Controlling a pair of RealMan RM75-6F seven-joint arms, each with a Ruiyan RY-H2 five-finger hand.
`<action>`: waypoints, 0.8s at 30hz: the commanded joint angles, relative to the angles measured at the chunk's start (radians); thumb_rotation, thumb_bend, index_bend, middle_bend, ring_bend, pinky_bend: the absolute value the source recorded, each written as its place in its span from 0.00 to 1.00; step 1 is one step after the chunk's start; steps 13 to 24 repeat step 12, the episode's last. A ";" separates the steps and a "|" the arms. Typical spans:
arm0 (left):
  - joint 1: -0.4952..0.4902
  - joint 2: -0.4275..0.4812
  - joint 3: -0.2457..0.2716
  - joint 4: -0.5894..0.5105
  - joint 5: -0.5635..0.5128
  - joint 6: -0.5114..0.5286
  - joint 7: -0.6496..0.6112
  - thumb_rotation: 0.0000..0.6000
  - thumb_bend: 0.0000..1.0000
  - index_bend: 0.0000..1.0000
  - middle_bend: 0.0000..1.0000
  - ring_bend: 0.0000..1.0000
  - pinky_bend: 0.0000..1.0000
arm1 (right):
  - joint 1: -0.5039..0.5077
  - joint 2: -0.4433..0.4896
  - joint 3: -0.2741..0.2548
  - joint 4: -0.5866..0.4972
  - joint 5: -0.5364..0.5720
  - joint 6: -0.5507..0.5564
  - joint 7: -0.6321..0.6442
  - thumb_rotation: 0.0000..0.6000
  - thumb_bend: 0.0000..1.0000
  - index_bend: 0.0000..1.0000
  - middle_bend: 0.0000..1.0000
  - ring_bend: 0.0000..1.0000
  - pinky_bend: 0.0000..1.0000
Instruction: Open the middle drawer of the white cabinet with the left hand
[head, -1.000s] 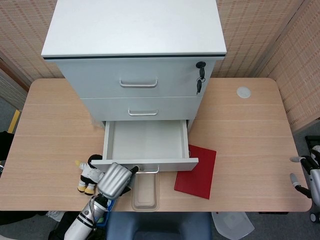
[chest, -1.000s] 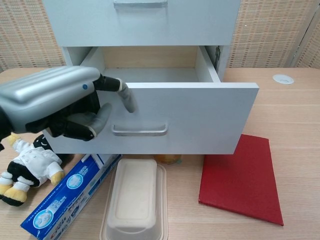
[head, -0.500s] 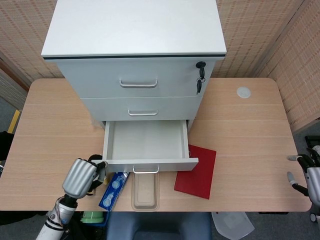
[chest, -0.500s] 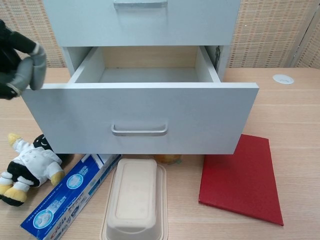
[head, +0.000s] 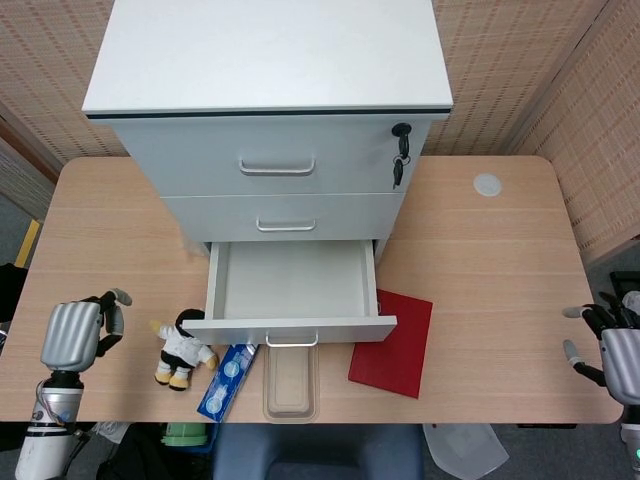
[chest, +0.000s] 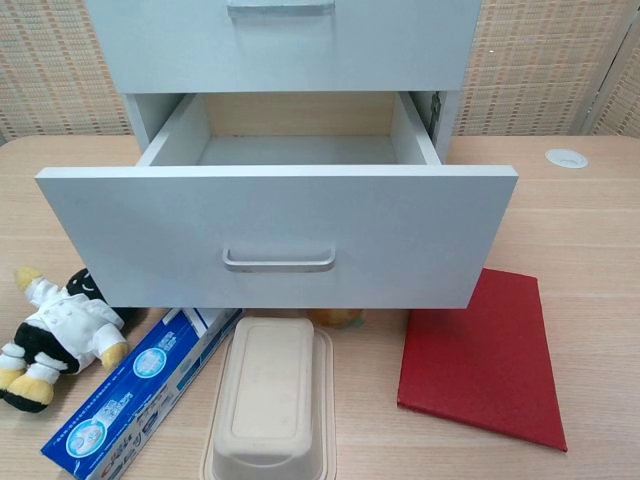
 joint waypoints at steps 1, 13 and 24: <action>0.030 0.016 0.012 0.046 -0.033 -0.033 -0.012 1.00 0.46 0.23 0.42 0.32 0.47 | 0.006 -0.003 -0.002 0.003 0.006 -0.014 0.002 1.00 0.32 0.35 0.35 0.30 0.25; 0.125 -0.029 0.048 0.165 0.040 0.040 -0.043 1.00 0.42 0.18 0.31 0.24 0.31 | 0.024 -0.019 -0.001 0.027 0.001 -0.031 0.023 1.00 0.32 0.35 0.35 0.30 0.25; 0.125 -0.029 0.048 0.165 0.040 0.040 -0.043 1.00 0.42 0.18 0.31 0.24 0.31 | 0.024 -0.019 -0.001 0.027 0.001 -0.031 0.023 1.00 0.32 0.35 0.35 0.30 0.25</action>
